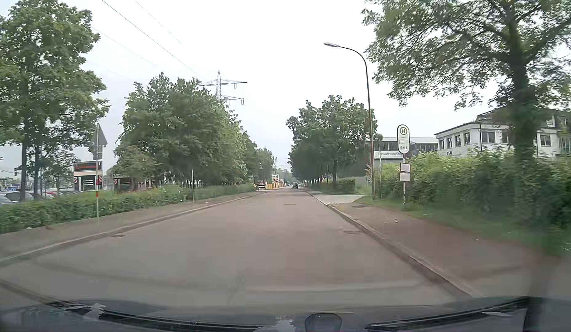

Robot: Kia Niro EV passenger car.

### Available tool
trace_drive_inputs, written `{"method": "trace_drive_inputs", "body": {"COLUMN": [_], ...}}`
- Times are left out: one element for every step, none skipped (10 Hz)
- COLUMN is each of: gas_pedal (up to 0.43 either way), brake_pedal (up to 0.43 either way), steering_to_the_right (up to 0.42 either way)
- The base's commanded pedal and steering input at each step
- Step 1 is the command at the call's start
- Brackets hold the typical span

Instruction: Follow the waypoints while adhering to traffic rules and regulations

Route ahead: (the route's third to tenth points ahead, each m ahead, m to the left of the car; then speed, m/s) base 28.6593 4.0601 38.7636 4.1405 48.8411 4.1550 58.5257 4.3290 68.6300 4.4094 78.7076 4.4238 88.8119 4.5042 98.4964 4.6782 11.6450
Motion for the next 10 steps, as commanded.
{"method": "trace_drive_inputs", "body": {"gas_pedal": [0.118,0.118,0.118,0.118,0.118,0.118,0.118,0.118,0.118,0.118], "brake_pedal": [0.0,0.0,0.0,0.0,0.0,0.0,0.0,0.0,0.0,0.0], "steering_to_the_right": [-0.002,-0.001,-0.001,0.0,0.0,0.0,0.0,0.0,0.0,0.0]}}
